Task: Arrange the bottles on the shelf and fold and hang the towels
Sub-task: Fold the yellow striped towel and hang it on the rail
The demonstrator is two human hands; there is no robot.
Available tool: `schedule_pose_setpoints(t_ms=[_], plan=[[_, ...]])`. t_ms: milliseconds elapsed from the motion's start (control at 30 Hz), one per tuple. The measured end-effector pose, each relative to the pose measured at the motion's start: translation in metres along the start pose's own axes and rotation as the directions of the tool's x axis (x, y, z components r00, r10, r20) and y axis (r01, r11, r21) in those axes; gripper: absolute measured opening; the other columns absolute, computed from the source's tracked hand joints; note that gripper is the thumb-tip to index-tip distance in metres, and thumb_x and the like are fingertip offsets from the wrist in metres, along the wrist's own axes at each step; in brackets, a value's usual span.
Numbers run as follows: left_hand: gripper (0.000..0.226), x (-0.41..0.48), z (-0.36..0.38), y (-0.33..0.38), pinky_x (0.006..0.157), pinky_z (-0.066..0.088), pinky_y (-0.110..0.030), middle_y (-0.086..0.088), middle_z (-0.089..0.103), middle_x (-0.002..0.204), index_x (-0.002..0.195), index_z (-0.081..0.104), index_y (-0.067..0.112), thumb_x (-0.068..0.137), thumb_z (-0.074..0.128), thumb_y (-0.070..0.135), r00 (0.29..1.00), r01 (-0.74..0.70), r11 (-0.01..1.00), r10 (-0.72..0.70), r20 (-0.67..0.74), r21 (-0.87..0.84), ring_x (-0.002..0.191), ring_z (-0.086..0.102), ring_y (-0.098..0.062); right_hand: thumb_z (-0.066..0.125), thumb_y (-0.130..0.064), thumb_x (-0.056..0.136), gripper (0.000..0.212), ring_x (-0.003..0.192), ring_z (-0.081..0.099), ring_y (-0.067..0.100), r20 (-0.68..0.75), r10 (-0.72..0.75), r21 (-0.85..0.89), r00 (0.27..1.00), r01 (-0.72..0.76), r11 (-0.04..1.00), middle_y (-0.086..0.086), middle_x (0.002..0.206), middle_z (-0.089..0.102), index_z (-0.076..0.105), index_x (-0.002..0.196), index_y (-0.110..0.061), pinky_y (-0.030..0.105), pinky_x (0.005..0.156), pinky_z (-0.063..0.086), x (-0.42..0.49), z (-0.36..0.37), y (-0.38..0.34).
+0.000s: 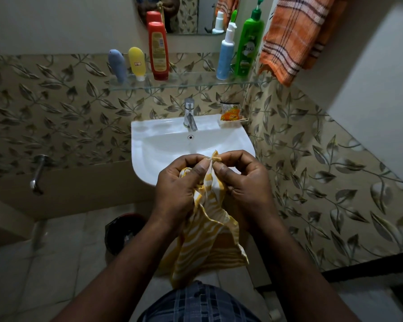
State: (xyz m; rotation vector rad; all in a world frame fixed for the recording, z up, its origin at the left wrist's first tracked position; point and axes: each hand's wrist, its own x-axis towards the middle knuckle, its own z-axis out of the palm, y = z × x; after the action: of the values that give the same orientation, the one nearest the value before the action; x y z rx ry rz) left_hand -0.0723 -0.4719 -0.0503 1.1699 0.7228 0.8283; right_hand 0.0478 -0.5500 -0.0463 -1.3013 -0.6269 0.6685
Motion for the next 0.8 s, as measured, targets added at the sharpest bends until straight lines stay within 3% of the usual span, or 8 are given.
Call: schedule_pose_setpoints(t_ms=[100, 233, 400, 467, 600, 667, 733, 800], plan=[[0.008, 0.001, -0.001, 0.002, 0.08, 0.063, -0.044, -0.009, 0.077, 0.095, 0.1, 0.077, 0.013, 0.097, 0.072, 0.019, 0.999, 0.016, 1.0, -0.016, 0.035, -0.003, 0.085, 0.073, -0.023, 0.073, 0.002, 0.092, 0.011, 0.076, 0.07, 0.011, 0.007, -0.021, -0.026, 1.0, 0.021, 0.999, 0.0, 0.087, 0.071, 0.069, 0.1, -0.005, 0.025, 0.066, 0.056, 0.0, -0.003, -0.005], [0.007, 0.004, -0.001, 0.005, 0.076, 0.059, -0.032, 0.001, 0.075, 0.09, 0.097, 0.077, 0.015, 0.097, 0.071, 0.018, 0.998, -0.032, 0.998, 0.028, 0.052, 0.06, 0.082, 0.07, -0.013, 0.074, -0.007, 0.094, 0.029, 0.056, 0.056, 0.004, 0.031, 0.016, -0.131, 0.999, -0.012, 0.991, 0.001, 0.085, 0.062, 0.069, 0.122, -0.013, 0.019, 0.052, 0.048, 0.003, -0.011, -0.009], [0.006, 0.006, -0.001, 0.007, 0.077, 0.06, -0.032, 0.004, 0.074, 0.089, 0.097, 0.077, 0.016, 0.093, 0.076, 0.011, 0.993, -0.069, 0.995, 0.062, 0.1, 0.069, 0.082, 0.069, -0.011, 0.079, -0.021, 0.091, 0.006, 0.075, 0.073, 0.012, -0.053, -0.082, -0.28, 0.995, 0.064, 0.958, -0.005, 0.09, 0.075, 0.076, 0.096, -0.023, 0.03, 0.063, 0.056, 0.005, -0.009, -0.007], [0.014, 0.008, -0.001, 0.008, 0.076, 0.06, -0.031, 0.007, 0.076, 0.09, 0.096, 0.078, 0.019, 0.089, 0.08, 0.008, 0.989, -0.124, 0.978, 0.109, 0.098, 0.167, 0.083, 0.071, -0.01, 0.078, -0.033, 0.089, 0.008, 0.08, 0.074, 0.016, -0.103, -0.163, -0.373, 0.981, 0.114, 0.921, -0.007, 0.095, 0.074, 0.073, 0.092, -0.029, 0.039, 0.068, 0.061, 0.006, -0.008, -0.001], [0.017, 0.016, -0.005, 0.003, 0.07, 0.061, -0.032, 0.012, 0.076, 0.082, 0.089, 0.078, 0.026, 0.082, 0.079, 0.011, 0.95, -0.287, 0.804, 0.31, 0.046, 0.521, 0.075, 0.072, -0.009, 0.069, -0.03, 0.096, 0.003, 0.092, 0.067, 0.004, -0.139, -0.289, -0.546, 0.947, 0.17, 0.82, -0.013, 0.103, 0.068, 0.07, 0.099, -0.031, 0.04, 0.076, 0.06, 0.011, -0.011, 0.003], [0.014, 0.022, -0.011, -0.002, 0.066, 0.06, -0.035, 0.01, 0.075, 0.079, 0.092, 0.077, 0.027, 0.082, 0.074, 0.017, 0.895, -0.348, 0.588, 0.44, 0.072, 0.73, 0.072, 0.072, -0.014, 0.064, -0.025, 0.101, 0.01, 0.095, 0.07, 0.009, -0.175, -0.249, -0.48, 0.952, 0.138, 0.866, -0.01, 0.102, 0.073, 0.072, 0.107, -0.025, 0.044, 0.084, 0.062, 0.014, -0.015, 0.0], [0.018, 0.029, -0.019, -0.011, 0.064, 0.058, -0.037, 0.006, 0.076, 0.081, 0.097, 0.076, 0.027, 0.082, 0.067, 0.023, 0.892, -0.322, 0.402, 0.433, 0.132, 0.857, 0.075, 0.071, -0.022, 0.061, -0.023, 0.102, 0.014, 0.095, 0.072, 0.013, -0.209, -0.239, -0.436, 0.948, 0.128, 0.891, -0.006, 0.1, 0.076, 0.072, 0.11, -0.021, 0.046, 0.086, 0.062, 0.016, -0.017, -0.004], [0.024, 0.035, -0.026, -0.026, 0.065, 0.056, -0.038, 0.0, 0.074, 0.079, 0.096, 0.074, 0.026, 0.078, 0.06, 0.03, 0.946, -0.239, 0.379, 0.3, 0.126, 0.894, 0.077, 0.07, -0.029, 0.062, -0.023, 0.103, 0.012, 0.092, 0.073, 0.013, -0.23, -0.276, -0.447, 0.933, 0.151, 0.882, -0.006, 0.096, 0.076, 0.072, 0.108, -0.02, 0.044, 0.084, 0.062, 0.017, -0.018, -0.01]])
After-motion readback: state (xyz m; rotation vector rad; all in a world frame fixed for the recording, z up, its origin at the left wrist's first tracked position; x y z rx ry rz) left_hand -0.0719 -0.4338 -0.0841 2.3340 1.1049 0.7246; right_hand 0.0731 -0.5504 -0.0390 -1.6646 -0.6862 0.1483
